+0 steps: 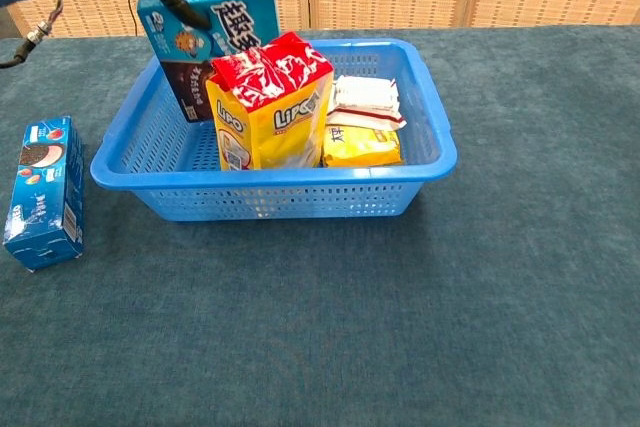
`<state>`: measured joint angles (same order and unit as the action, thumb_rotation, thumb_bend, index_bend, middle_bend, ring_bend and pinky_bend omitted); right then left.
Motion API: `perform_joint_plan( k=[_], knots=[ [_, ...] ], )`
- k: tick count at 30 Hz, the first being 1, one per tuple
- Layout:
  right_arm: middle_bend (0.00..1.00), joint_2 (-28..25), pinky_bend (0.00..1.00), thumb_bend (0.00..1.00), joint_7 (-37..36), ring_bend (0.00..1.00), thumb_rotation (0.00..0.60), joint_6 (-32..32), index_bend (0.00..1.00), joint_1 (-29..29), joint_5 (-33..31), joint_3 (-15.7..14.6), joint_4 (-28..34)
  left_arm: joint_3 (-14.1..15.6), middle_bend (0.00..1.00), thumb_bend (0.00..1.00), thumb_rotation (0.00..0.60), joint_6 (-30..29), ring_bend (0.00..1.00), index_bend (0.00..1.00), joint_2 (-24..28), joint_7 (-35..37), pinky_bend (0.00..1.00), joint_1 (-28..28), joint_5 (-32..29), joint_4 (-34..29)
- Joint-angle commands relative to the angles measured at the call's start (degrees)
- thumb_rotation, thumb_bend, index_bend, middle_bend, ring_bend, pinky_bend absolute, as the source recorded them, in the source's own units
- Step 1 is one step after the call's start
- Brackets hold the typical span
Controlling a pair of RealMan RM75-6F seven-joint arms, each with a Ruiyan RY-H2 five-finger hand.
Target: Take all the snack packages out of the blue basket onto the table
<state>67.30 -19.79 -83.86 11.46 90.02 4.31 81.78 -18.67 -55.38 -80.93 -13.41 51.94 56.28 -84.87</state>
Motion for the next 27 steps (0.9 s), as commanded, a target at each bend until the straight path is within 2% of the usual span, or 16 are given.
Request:
perform_joint_plan(
  k=[1, 6, 8, 10, 13, 17, 19, 21, 23, 27],
  knots=[
    [0.00, 0.0, 0.00, 0.00, 0.1, 0.00, 0.600, -0.1, 0.00, 0.0, 0.2, -0.1, 0.2, -1.3, 0.59, 0.28, 0.600, -3.8, 0.57, 0.71, 3.5, 3.7, 0.58, -2.4, 4.5, -3.2],
    [0.00, -0.1, 0.00, 0.00, 0.5, 0.00, 0.600, -0.7, 0.00, -0.2, 0.8, -0.3, 0.6, -2.9, 0.59, 0.29, 0.600, -10.9, 0.57, 0.71, 9.0, 7.9, 0.58, -6.3, 10.2, -5.4],
    [0.00, -0.2, 0.00, 0.00, 0.7, 0.00, 0.600, -0.9, 0.00, -0.3, 1.2, -0.5, 0.9, -3.1, 0.59, 0.29, 0.600, -12.2, 0.57, 0.71, 11.5, 8.9, 0.58, -8.3, 10.0, -5.3],
    [0.00, -0.2, 0.00, 0.00, 1.1, 0.00, 0.600, -1.2, 0.00, -0.3, 1.7, -0.7, 1.1, -3.6, 0.59, 0.29, 0.600, -12.1, 0.57, 0.71, 13.0, 11.7, 0.58, -10.4, 7.2, -3.4],
    [0.00, -0.2, 0.00, 0.00, 1.6, 0.00, 0.600, -1.2, 0.00, -0.3, 2.0, -0.9, 1.2, -3.1, 0.59, 0.29, 0.600, -10.3, 0.57, 0.71, 12.9, 15.0, 0.58, -11.5, 5.9, 0.5],
    [0.00, -0.1, 0.00, 0.00, 2.9, 0.00, 0.600, -0.6, 0.00, -0.1, 2.3, -1.3, 1.0, -2.2, 0.58, 0.28, 0.600, -9.3, 0.55, 0.69, 8.8, 17.2, 0.57, -11.9, 4.3, 7.9],
    [0.00, 0.0, 0.00, 0.00, 3.1, 0.00, 0.600, -0.3, 0.00, 0.2, 2.5, -1.2, 0.8, -1.3, 0.43, 0.24, 0.600, -6.7, 0.41, 0.55, 7.7, 19.2, 0.47, -11.9, 4.2, 9.9],
    [0.00, 0.1, 0.00, 0.00, 3.0, 0.00, 0.600, -0.3, 0.00, 0.5, 2.8, -1.2, 0.3, -0.5, 0.11, 0.13, 0.600, -3.3, 0.10, 0.19, 7.7, 21.3, 0.18, -11.9, 4.1, 11.0],
    [0.00, -0.2, 0.00, 0.00, 3.2, 0.00, 0.600, -0.3, 0.00, 1.1, 3.7, -1.1, -0.4, -0.1, 0.00, 0.07, 0.600, -1.2, 0.00, 0.01, 8.1, 22.6, 0.02, -11.9, 4.2, 11.1],
    [0.00, -1.8, 0.00, 0.00, 3.0, 0.00, 0.600, -0.9, 0.00, 2.5, 5.6, -0.4, -0.3, -0.4, 0.00, 0.02, 0.600, -3.1, 0.00, 0.00, 9.4, 24.4, 0.00, -13.1, 6.0, 9.4]
  ],
)
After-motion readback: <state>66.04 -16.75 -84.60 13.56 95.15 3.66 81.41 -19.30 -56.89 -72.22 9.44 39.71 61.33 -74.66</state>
